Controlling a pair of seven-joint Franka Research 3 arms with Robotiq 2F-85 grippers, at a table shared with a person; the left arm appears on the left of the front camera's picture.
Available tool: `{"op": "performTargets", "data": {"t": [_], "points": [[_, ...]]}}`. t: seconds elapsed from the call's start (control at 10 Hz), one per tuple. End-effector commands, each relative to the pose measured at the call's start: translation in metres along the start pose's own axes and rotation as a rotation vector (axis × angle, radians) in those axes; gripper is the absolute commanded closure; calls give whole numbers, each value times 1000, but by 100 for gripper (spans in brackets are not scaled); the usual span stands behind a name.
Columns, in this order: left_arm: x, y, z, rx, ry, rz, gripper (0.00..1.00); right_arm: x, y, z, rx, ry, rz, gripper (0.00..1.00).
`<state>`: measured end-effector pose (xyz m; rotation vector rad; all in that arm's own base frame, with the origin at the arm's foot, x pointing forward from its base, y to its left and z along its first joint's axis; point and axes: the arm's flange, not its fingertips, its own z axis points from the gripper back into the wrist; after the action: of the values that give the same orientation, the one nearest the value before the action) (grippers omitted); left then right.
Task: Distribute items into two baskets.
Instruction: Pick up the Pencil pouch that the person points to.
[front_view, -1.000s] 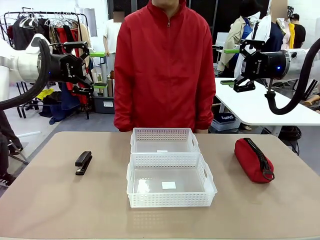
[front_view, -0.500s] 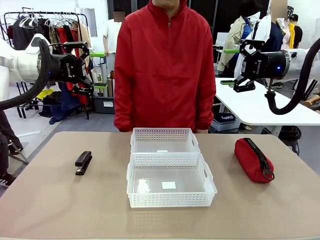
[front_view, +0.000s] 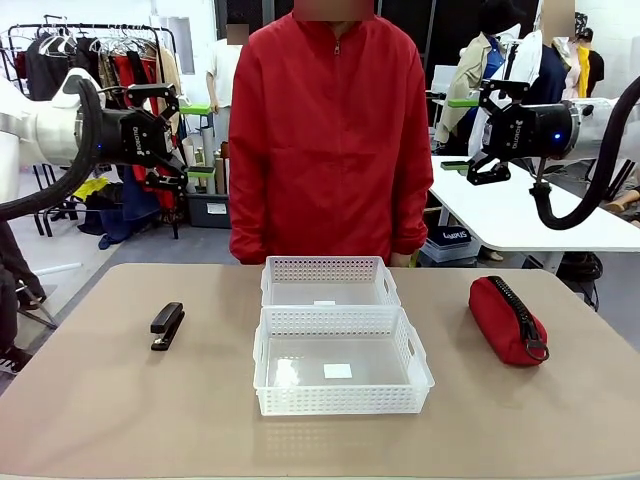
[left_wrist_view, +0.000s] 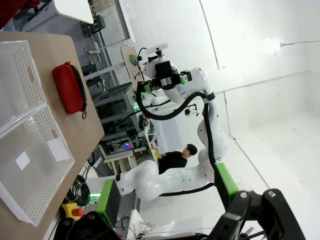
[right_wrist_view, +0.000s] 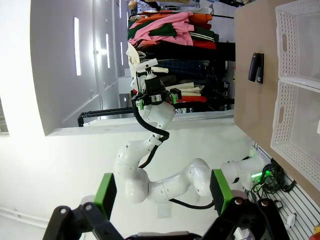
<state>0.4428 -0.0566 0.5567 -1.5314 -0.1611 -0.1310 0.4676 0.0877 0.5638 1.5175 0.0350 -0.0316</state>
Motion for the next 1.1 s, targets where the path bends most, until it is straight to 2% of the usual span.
{"op": "performTargets", "data": {"t": [0.0, 1.0], "points": [[0, -1, 1, -2, -1, -2, 0, 0, 2, 1, 3, 0, -21, 0], [0, -1, 1, -2, -1, -2, 0, 0, 2, 1, 3, 0, -21, 0]]}}
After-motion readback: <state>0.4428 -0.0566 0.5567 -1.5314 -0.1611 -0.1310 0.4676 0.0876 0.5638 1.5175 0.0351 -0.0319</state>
